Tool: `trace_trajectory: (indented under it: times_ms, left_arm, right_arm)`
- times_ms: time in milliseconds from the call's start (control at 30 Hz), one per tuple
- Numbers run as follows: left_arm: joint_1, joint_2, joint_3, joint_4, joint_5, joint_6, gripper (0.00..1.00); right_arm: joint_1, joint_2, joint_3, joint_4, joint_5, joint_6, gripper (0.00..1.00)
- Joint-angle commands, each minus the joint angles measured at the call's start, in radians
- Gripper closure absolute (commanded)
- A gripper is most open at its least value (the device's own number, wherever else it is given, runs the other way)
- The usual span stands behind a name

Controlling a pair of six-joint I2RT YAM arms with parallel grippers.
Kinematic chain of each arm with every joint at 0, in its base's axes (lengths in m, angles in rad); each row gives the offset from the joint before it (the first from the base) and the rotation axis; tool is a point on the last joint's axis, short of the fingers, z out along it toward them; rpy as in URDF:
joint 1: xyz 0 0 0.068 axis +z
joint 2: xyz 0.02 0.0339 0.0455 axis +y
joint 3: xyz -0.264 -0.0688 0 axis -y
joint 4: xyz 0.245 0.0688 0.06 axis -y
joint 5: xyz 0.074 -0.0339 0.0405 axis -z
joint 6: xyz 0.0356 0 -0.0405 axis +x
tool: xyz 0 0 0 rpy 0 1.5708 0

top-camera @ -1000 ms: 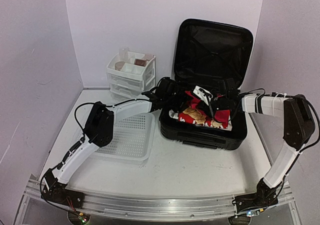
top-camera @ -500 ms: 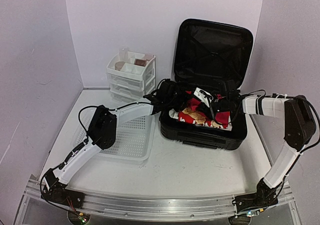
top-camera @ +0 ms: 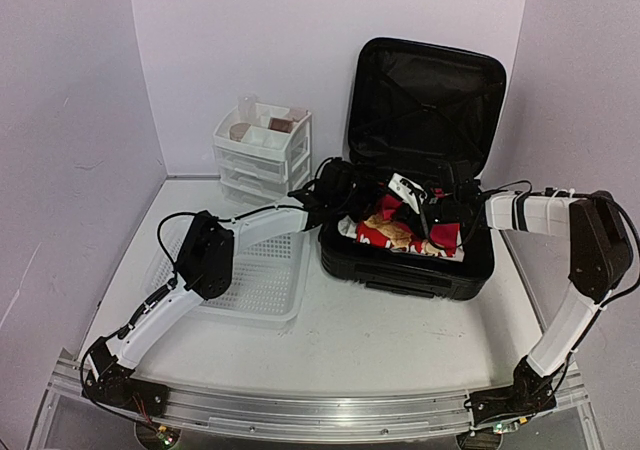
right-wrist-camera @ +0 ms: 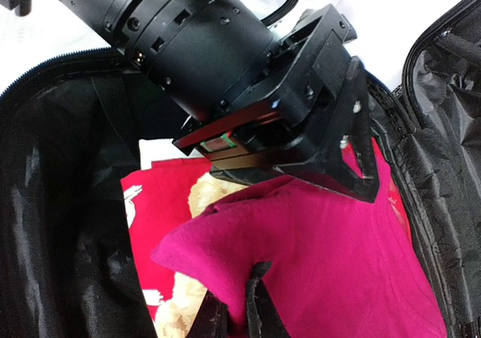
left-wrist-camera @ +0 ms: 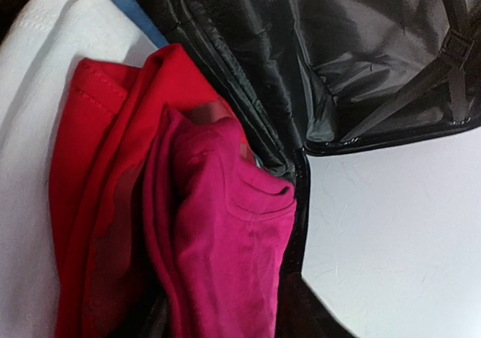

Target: Open, take out, and arrange the luggage

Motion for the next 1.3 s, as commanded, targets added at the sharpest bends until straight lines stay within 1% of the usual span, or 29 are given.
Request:
trace_trajectory:
  times_ms: [0,33,67,233,300,333,433,467,500,533,633,767,933,1100,1267]
  left_arm:
    - [-0.017,-0.025,-0.015,0.054,-0.020,0.022,0.48]
    - [-0.017,-0.024,-0.016,0.054,-0.022,0.022,0.48]
    - [-0.019,-0.022,-0.016,0.054,-0.021,0.021,0.51]
    - [-0.018,-0.011,0.003,0.054,-0.029,0.037,0.66]
    - [-0.015,-0.014,0.011,0.054,-0.030,0.078,0.77]
    - [-0.013,-0.021,0.013,0.054,-0.030,0.107,0.82]
    - [-0.013,-0.061,0.003,0.054,-0.028,0.206,0.99]
    - [-0.013,-0.079,-0.012,0.054,-0.022,0.228,1.00]
    - [-0.014,-0.099,-0.026,0.054,-0.012,0.247,1.00]
    - [-0.014,-0.126,-0.048,0.054,-0.005,0.271,1.00]
    - [-0.026,-0.217,-0.152,0.054,-0.008,0.337,1.00]
    - [-0.041,-0.325,-0.246,0.054,-0.002,0.372,1.00]
    - [-0.050,-0.472,-0.413,0.054,0.007,0.383,1.00]
    - [-0.049,-0.677,-0.671,0.054,0.002,0.387,1.00]
    - [-0.025,-0.904,-0.989,0.048,0.045,0.369,1.00]
  right_arm:
    - [-0.003,-0.056,0.004,0.070,-0.015,0.021,0.98]
    - [-0.002,-0.056,0.005,0.071,-0.018,0.023,0.98]
    - [-0.002,-0.056,0.007,0.074,-0.020,0.025,0.98]
    - [-0.002,-0.062,0.001,0.073,-0.021,0.029,0.96]
    - [-0.002,-0.068,-0.008,0.072,-0.021,0.039,0.90]
    - [-0.002,-0.074,-0.014,0.071,-0.019,0.055,0.85]
    - [-0.003,-0.118,-0.031,0.065,0.030,0.179,0.48]
    - [-0.003,-0.143,-0.031,0.041,0.049,0.227,0.31]
    - [-0.002,-0.177,-0.030,0.003,0.068,0.284,0.08]
    - [-0.002,-0.215,-0.028,-0.036,0.088,0.336,0.03]
    - [-0.002,-0.329,-0.022,-0.130,0.214,0.484,0.02]
    - [-0.002,-0.445,0.000,-0.242,0.409,0.573,0.02]
    - [-0.002,-0.557,-0.039,-0.262,0.437,0.563,0.02]
    - [-0.002,-0.571,-0.054,-0.286,0.437,0.556,0.02]
    - [-0.003,-0.569,-0.062,-0.290,0.411,0.564,0.02]
